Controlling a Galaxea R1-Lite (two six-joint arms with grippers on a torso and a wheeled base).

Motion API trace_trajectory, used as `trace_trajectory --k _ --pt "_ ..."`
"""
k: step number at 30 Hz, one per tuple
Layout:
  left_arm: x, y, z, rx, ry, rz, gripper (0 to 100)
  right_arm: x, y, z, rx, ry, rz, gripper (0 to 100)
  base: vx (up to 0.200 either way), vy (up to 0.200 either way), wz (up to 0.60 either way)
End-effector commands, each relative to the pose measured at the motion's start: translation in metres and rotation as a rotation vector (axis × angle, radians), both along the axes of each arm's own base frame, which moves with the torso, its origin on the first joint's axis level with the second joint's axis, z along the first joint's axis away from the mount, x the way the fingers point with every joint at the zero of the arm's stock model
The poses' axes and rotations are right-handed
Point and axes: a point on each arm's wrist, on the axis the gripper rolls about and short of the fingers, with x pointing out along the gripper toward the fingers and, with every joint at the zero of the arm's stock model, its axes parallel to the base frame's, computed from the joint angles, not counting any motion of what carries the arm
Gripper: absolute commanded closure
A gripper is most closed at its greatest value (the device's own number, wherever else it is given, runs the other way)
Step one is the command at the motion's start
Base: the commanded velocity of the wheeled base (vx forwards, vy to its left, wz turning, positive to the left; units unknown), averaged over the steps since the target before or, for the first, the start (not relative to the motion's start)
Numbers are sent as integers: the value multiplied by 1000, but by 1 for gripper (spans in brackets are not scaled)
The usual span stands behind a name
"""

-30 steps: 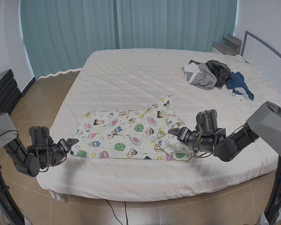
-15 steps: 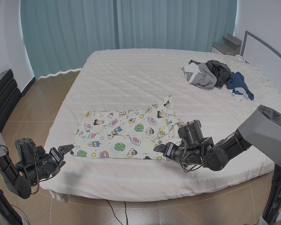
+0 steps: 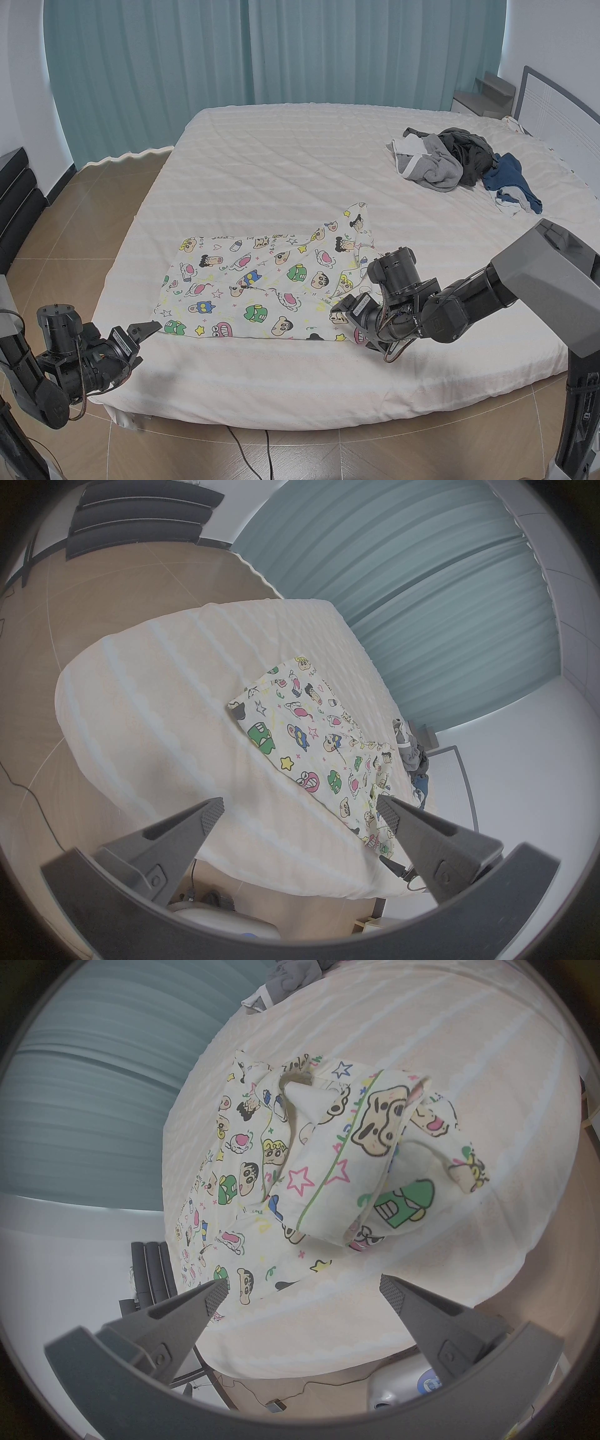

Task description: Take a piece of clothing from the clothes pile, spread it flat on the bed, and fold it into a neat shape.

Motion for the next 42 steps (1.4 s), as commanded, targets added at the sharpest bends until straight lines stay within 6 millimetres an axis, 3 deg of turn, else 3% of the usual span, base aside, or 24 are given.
trace_trajectory --k 1,15,16,33,42 --pt "1 0 -4 -1 19 2 0 7 -2 -9 -3 8 -14 0 0 0 0" --pt "1 1 -7 -1 31 3 0 23 0 -21 -12 -10 -48 0 0 0 0" --pt "1 1 -7 -1 31 3 0 24 0 -23 -25 -14 -61 100 0 0 0" --pt "2 1 -7 -1 25 5 0 20 2 -15 -28 -33 -59 100 0 0 0" --pt "1 1 -5 2 -5 7 0 -6 32 -5 -42 -28 35 100 0 0 0"
